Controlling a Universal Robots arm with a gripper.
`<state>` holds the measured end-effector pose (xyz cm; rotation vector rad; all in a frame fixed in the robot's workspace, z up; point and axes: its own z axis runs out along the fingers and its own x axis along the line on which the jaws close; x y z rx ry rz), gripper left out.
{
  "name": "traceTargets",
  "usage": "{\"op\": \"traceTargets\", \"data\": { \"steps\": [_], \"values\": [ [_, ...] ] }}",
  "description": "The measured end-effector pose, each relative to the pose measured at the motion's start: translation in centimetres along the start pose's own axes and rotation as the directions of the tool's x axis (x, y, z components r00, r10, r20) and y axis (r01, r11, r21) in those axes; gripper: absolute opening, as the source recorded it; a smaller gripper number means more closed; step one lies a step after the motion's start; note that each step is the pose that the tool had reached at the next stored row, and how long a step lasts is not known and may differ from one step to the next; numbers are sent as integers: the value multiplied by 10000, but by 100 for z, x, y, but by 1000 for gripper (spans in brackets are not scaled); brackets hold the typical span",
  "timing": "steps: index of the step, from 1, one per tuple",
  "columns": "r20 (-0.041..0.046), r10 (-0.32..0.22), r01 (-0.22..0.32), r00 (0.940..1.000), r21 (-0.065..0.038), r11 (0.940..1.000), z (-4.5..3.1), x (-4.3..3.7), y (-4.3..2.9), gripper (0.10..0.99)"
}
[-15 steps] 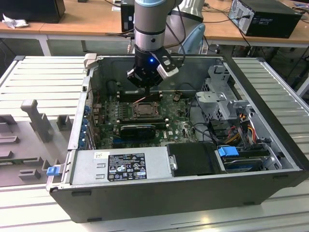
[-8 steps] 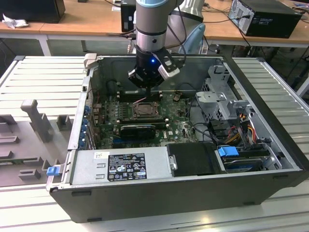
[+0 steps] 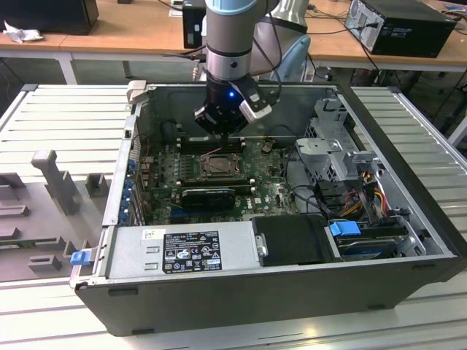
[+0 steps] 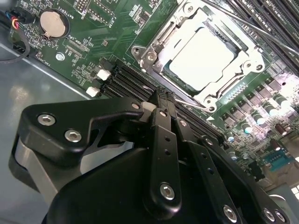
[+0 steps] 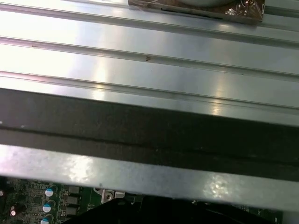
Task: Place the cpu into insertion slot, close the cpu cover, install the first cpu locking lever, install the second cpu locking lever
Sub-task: 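Install the first cpu locking lever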
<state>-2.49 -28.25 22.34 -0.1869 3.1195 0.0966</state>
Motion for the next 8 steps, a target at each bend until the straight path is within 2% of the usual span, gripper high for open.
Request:
{"op": "traceTargets", "data": {
  "steps": [8],
  "values": [
    [-2, -56, 56, 10000, -5, 10000, 81, -24, -7, 106]
  ]
}}
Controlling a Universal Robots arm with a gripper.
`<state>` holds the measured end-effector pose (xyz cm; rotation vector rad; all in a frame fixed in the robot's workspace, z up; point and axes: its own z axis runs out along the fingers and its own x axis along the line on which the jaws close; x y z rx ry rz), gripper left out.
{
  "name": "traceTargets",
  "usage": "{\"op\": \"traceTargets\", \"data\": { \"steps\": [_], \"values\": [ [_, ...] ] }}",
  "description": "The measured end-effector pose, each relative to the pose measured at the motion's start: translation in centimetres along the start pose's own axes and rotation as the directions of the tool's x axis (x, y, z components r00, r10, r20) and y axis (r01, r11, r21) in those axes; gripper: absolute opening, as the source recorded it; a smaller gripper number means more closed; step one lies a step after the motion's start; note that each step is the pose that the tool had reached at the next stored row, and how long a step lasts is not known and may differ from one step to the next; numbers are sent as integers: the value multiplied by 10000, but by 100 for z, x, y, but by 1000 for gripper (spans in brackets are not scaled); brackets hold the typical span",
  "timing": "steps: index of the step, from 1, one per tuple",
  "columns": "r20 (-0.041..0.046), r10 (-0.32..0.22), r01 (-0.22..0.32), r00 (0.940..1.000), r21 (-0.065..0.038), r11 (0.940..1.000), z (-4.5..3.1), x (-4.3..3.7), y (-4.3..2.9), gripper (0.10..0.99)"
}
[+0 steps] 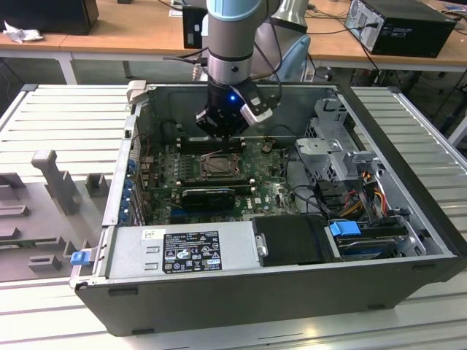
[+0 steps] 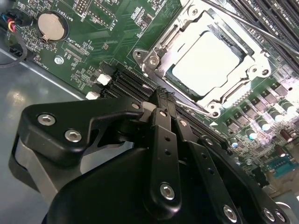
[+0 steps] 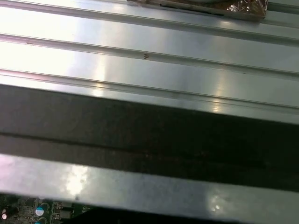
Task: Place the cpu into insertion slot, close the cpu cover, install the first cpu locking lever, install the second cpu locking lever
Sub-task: 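Install the first cpu locking lever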
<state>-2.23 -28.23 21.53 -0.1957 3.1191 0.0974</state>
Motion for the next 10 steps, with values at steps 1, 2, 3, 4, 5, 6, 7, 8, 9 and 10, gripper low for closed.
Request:
{"op": "traceTargets", "data": {
  "steps": [1, 2, 3, 4, 5, 6, 7, 8, 9, 10],
  "values": [
    [-1, -10, 10, 10000, 1, 10000, 9, -2, -1, 106],
    [-1, -22, 22, 10000, 0, 10000, 20, -4, -2, 106],
    [-2, -29, 29, 10000, -1, 10000, 28, -6, -2, 106],
    [-2, -39, 39, 10000, -1, 10000, 41, -8, -3, 106],
    [-2, -44, 44, 10000, -1, 10000, 50, -9, -4, 106],
    [-3, -51, 51, 10000, -1, 10000, 63, -10, -5, 106],
    [-4, -56, 56, 10000, -1, 10000, 70, -11, -6, 106],
    [-4, -58, 58, 10000, -1, 10000, 80, -13, -6, 106],
    [-4, -60, 60, 10000, -1, 10000, 89, -17, -8, 106],
    [-4, -60, 60, 10000, 0, 10000, 98, -21, -9, 106]
  ]
}}
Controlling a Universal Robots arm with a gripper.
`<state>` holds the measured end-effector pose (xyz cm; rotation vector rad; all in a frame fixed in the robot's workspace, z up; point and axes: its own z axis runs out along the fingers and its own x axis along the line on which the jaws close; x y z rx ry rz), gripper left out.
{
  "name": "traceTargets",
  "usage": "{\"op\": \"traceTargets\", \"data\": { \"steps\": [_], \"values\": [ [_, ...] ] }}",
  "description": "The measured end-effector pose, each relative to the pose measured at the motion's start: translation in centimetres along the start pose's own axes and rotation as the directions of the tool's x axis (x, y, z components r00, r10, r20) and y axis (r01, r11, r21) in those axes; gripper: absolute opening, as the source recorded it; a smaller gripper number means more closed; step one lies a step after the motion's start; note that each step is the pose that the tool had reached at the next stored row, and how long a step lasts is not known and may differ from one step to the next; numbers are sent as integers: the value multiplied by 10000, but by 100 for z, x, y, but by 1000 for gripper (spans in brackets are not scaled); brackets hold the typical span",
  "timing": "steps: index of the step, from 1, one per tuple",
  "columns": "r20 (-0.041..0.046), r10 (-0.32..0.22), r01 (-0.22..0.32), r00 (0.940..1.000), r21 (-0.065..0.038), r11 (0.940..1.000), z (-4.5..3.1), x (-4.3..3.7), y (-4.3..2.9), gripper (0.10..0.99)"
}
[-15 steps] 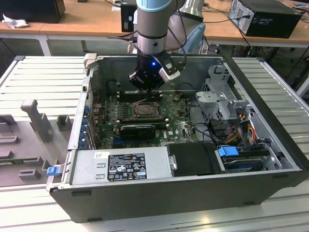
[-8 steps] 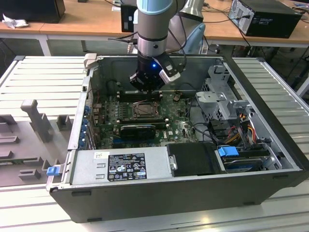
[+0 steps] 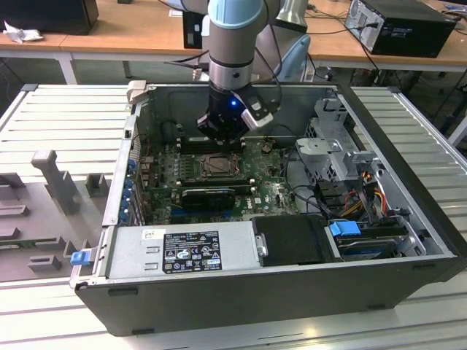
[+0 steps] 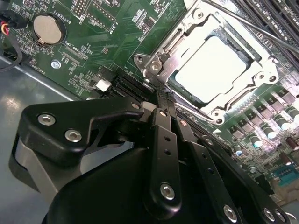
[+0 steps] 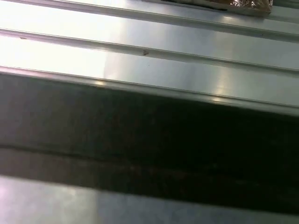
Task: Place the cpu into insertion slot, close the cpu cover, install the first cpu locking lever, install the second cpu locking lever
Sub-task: 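Install the first cpu locking lever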
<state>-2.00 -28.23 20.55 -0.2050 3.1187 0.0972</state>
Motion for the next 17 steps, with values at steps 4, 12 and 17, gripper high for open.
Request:
{"op": "traceTargets", "data": {
  "steps": [4, 12, 17],
  "values": [
    [1, -4, 4, 10000, -1, 10000, 32, -11, -3, 106],
    [0, -7, 7, 10000, 3, 10000, -2, -13, -1, 106],
    [-3, -5, 5, 10000, 12, 10000, 23, -12, -3, 106]
  ]
}}
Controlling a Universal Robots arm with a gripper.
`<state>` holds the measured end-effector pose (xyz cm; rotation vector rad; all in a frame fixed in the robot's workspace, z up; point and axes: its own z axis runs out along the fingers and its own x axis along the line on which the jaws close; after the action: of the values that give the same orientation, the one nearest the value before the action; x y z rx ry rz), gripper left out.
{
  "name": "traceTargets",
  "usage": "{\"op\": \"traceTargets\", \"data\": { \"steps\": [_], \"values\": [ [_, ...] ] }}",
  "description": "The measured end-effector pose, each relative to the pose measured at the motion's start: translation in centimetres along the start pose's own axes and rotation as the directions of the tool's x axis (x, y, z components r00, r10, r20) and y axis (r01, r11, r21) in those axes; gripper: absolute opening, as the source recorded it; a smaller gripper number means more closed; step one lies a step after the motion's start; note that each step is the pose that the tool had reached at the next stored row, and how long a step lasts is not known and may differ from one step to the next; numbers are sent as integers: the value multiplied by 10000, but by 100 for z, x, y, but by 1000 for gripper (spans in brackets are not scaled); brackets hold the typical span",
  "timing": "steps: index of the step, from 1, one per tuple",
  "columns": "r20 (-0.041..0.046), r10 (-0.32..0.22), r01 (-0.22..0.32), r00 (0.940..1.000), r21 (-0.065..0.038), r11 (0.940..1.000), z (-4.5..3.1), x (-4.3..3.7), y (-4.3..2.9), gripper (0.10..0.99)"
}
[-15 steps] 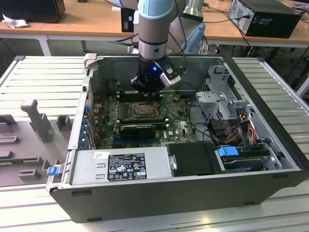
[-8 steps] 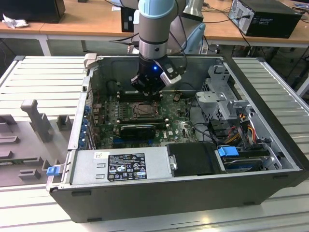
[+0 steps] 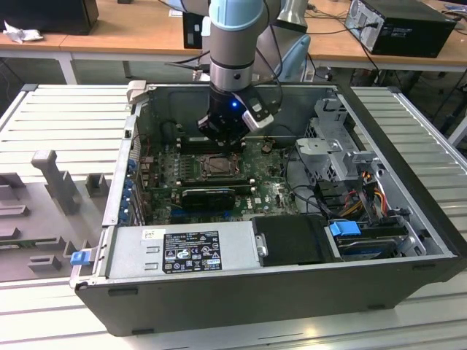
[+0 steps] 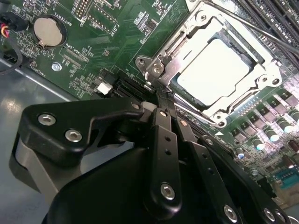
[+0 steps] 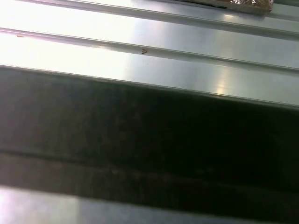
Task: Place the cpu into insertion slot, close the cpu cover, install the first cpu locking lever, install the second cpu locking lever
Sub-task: 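Install the first cpu locking lever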
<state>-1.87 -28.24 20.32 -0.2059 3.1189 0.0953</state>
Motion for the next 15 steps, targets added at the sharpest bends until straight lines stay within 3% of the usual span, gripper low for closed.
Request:
{"op": "traceTargets", "data": {
  "steps": [2, 10, 15],
  "values": [
    [2, 0, 0, 10000, -3, 10000, -27, -1, 2, 106],
    [-31, -3, 3, 10000, 241, 9997, -3, 0, 0, 106],
    [-39, -4, 5, 10000, 295, 9996, 16, 0, -1, 106]
  ]
}}
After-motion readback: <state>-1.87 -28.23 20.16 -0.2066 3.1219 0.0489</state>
